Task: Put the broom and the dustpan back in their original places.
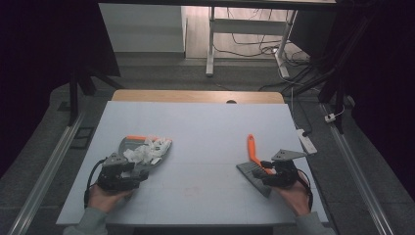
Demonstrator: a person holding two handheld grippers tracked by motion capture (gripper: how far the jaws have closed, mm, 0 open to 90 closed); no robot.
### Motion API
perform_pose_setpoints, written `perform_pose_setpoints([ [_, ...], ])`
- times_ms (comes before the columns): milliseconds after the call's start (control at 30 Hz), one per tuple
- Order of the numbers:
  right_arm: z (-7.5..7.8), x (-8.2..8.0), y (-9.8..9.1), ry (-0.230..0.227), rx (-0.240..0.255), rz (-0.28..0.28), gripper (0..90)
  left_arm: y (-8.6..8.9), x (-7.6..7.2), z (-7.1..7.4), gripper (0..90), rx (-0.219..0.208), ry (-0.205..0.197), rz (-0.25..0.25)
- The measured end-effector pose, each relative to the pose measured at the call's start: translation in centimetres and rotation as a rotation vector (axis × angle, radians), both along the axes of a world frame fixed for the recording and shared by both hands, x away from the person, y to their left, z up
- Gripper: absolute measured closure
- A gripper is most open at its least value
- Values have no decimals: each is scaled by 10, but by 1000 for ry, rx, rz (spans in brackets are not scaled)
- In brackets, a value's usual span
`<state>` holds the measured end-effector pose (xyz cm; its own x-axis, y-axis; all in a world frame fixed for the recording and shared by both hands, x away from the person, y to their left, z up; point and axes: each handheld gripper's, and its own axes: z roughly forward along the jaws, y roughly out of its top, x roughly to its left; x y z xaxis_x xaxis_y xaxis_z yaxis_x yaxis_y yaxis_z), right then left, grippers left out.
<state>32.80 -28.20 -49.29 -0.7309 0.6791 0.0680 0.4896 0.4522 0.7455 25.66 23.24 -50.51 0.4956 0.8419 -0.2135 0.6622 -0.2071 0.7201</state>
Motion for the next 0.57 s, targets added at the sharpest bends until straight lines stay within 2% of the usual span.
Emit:
perform_pose_setpoints([
  [167,-1,-4,-1,-11,-15,9,437,-1,-3,0,301,3,-7,-13],
  [567,3,-10,-3,-43,-15,33,441,-1,-7,-1,301,1,-6,-3],
])
